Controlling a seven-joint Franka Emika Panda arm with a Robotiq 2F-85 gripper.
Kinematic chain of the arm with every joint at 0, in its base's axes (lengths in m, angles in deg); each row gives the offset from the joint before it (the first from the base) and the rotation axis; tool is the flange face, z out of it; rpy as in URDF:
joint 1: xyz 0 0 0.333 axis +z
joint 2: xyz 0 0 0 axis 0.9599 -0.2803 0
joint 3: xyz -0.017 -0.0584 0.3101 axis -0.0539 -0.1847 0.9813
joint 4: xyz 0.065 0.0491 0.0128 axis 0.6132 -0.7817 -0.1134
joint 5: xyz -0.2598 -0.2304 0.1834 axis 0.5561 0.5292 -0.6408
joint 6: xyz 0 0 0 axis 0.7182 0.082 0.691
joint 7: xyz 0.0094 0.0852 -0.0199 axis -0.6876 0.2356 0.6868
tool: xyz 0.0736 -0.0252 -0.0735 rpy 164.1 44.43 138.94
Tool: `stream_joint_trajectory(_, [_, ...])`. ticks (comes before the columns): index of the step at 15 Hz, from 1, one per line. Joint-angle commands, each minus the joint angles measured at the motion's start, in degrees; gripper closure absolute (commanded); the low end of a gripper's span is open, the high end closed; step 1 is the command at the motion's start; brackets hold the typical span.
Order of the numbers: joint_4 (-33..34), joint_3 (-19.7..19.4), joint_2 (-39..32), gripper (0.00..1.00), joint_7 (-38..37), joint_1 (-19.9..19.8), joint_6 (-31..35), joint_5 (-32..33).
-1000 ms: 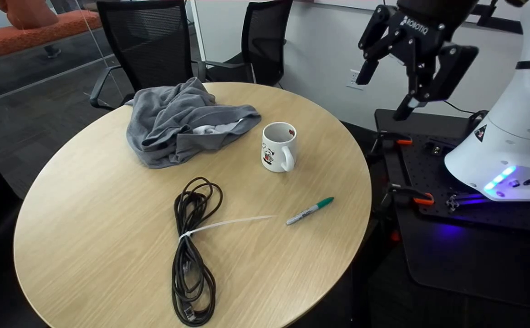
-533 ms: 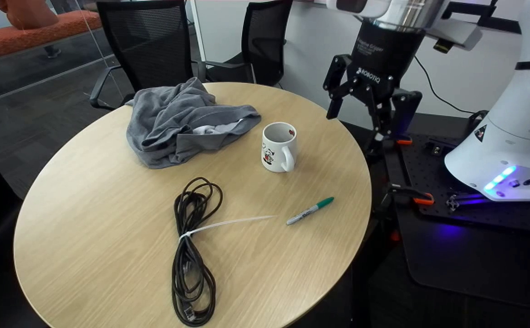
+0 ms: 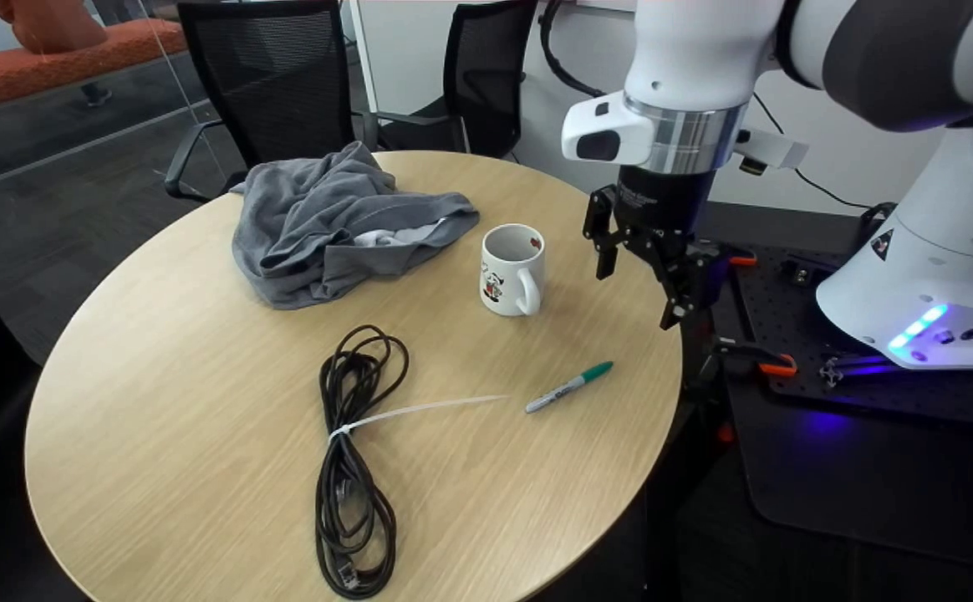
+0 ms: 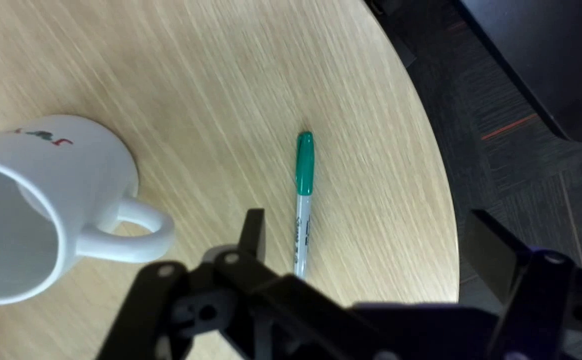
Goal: Put the pen in the cup
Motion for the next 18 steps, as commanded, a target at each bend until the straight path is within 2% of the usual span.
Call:
stream_joint_trajectory(1, [0.3, 0.9, -0.7, 0.00, 0.2, -0.8, 0.0, -0.3])
stream_joint_trajectory(5, [0.7, 0.9, -1.0, 0.00, 0.2, -0.9, 0.0, -0.3])
stream_joint_trajectory(9, [2.5, 1.6, -5.2, 0.00, 0.7, -1.2, 1.7, 1.2])
stream_joint_trajectory(18, [4.4, 3.9, -14.9, 0.00, -3.0, -3.0, 14.0, 9.6])
